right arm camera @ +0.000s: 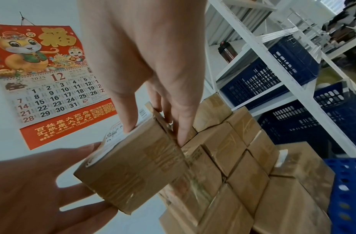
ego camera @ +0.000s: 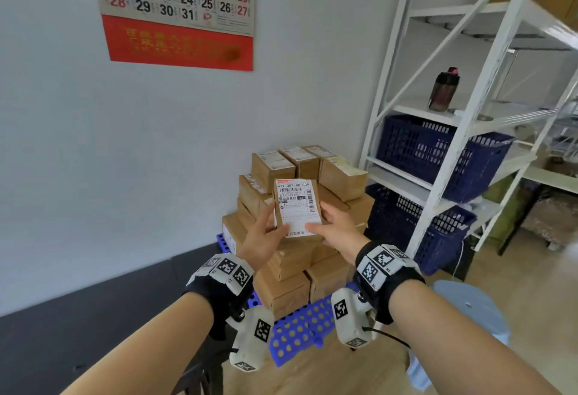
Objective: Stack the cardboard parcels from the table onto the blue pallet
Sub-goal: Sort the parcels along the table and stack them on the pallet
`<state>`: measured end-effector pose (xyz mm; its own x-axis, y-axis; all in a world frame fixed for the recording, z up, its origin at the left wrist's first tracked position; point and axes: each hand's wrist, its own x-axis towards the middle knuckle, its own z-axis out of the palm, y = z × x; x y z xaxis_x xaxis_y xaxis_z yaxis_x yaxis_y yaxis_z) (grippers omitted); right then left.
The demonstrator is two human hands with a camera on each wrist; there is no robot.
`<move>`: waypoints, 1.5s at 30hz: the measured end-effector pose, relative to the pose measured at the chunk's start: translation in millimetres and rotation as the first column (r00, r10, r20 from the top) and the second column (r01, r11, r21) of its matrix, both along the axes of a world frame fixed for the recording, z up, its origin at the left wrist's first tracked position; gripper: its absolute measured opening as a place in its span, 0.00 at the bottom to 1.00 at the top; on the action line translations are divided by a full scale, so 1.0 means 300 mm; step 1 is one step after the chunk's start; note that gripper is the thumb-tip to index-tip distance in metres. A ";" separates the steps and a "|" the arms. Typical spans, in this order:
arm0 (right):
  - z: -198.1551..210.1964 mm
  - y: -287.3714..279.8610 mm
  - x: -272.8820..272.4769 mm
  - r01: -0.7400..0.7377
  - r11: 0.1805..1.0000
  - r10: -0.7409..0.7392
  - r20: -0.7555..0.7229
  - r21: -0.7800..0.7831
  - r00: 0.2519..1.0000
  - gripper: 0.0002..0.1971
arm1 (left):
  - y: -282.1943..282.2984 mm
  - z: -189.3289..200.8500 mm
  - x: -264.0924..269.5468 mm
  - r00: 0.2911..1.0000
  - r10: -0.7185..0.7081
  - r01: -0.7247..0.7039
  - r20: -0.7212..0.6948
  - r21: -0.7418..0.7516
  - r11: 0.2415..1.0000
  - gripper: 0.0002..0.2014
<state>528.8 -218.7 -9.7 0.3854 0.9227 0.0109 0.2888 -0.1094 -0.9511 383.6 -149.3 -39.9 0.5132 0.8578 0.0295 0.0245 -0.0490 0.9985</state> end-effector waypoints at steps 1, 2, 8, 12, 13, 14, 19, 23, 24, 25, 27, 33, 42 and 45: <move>0.006 0.026 0.035 0.001 1.000 -0.001 0.013 -0.005 1.000 0.28 | 0.027 0.002 0.034 1.000 0.007 -0.007 -0.010 -0.004 1.000 0.30; 0.012 0.051 0.067 -0.001 1.000 0.001 0.029 -0.008 1.000 0.26 | 0.053 0.004 0.067 1.000 0.016 -0.016 -0.022 -0.005 1.000 0.30; 0.018 0.171 0.225 -0.001 0.999 0.005 0.083 -0.042 0.997 0.22 | 0.161 0.017 0.229 0.993 0.079 -0.086 -0.086 -0.077 0.993 0.28; 0.008 0.247 0.308 -0.045 0.998 0.049 0.092 -0.046 0.995 0.24 | 0.212 0.022 0.300 0.985 0.119 -0.130 -0.125 -0.082 0.988 0.29; 0.007 0.268 0.327 -0.061 0.997 0.065 0.097 -0.048 0.993 0.24 | 0.226 0.025 0.316 0.981 0.128 -0.141 -0.143 -0.083 0.986 0.29; 0.004 0.290 0.346 -0.076 0.996 0.081 0.106 -0.055 0.991 0.24 | 0.239 0.027 0.332 0.977 0.138 -0.153 -0.163 -0.084 0.985 0.29; 0.007 0.372 0.418 -0.169 0.979 0.188 0.175 -0.117 0.966 0.22 | 0.272 0.039 0.395 0.952 0.197 -0.228 -0.233 -0.114 0.967 0.28; 0.008 0.418 0.474 -0.246 0.959 0.274 0.252 -0.139 0.928 0.21 | 0.275 0.053 0.446 0.942 0.240 -0.276 -0.236 -0.132 0.952 0.26; 0.007 0.428 0.485 -0.263 0.954 0.293 0.266 -0.144 0.918 0.22 | 0.275 0.056 0.455 0.942 0.246 -0.282 -0.229 -0.140 0.949 0.25; 0.006 0.435 0.496 -0.281 0.949 0.312 0.275 -0.147 0.909 0.22 | 0.277 0.054 0.464 0.940 0.257 -0.294 -0.224 -0.146 0.945 0.24; -0.003 0.451 0.516 -0.321 0.936 0.351 0.279 -0.148 0.894 0.22 | 0.278 0.051 0.476 0.933 0.284 -0.321 -0.221 -0.155 0.934 0.23; -0.011 0.483 0.557 -0.396 0.907 0.421 0.354 -0.146 0.835 0.27 | 0.282 0.045 0.503 0.917 0.335 -0.371 -0.216 -0.153 0.916 0.21; 0.006 0.498 0.666 -0.379 0.892 0.416 0.771 -0.245 0.482 0.30 | 0.309 0.040 0.570 0.911 0.362 -0.396 -0.198 -0.170 0.903 0.22; 0.001 0.515 0.704 -0.305 0.906 0.409 0.795 -0.294 0.448 0.30 | 0.314 0.037 0.590 0.910 0.371 -0.404 -0.186 -0.193 0.894 0.24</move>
